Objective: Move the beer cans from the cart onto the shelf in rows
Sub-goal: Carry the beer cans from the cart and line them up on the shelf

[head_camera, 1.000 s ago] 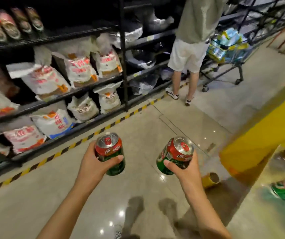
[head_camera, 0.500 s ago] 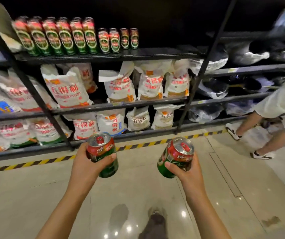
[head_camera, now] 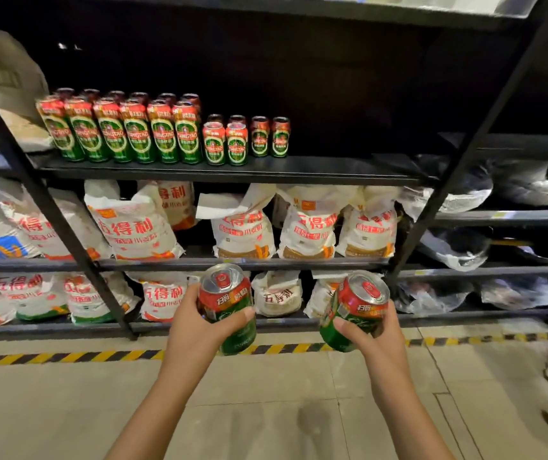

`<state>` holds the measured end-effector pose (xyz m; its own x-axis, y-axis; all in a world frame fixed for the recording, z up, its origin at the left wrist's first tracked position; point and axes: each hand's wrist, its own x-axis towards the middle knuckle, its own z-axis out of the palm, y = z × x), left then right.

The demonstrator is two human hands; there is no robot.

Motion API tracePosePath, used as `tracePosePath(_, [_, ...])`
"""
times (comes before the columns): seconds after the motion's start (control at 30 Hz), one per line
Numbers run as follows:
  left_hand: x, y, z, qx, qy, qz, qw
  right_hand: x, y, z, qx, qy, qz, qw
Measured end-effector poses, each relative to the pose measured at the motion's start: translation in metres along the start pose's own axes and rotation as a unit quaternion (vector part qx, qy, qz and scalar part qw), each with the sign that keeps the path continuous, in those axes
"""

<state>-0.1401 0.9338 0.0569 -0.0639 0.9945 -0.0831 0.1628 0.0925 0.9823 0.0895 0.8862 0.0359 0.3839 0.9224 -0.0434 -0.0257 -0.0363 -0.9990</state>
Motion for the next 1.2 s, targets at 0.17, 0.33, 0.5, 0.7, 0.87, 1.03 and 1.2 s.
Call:
tracePosePath(0.17, [0.05, 0.0, 0.013, 0.013, 0.019, -0.028, 0.999, 0.061, 0.0, 0.013, -0.024, -0.041, 0.018, 0.999])
tracePosePath(0.33, [0.128, 0.003, 0.023, 0.006, 0.043, -0.03, 0.999, 0.131, 0.008, 0.042, -0.022, -0.054, 0.032, 0.998])
tracePosePath(0.5, [0.224, 0.012, 0.034, -0.008, 0.045, -0.013, 0.999, 0.21, 0.001, 0.074, -0.029, -0.056, 0.035, 0.997])
tracePosePath(0.7, [0.327, 0.04, 0.057, 0.009, 0.014, 0.022, 1.0, 0.304, -0.015, 0.108, -0.029, -0.022, 0.022, 0.999])
tracePosePath(0.87, [0.386, 0.056, 0.084, 0.004, -0.01, 0.036, 0.999, 0.364, -0.022, 0.125, -0.053, -0.009, 0.0, 0.999])
tracePosePath(1.03, [0.429, 0.063, 0.115, -0.011, -0.005, 0.047, 0.999, 0.415, -0.031, 0.129, -0.069, -0.045, -0.024, 0.996])
tracePosePath(1.2, [0.462, 0.066, 0.143, -0.011, 0.035, 0.042, 0.998, 0.465, -0.036, 0.132, -0.066, -0.103, -0.039, 0.992])
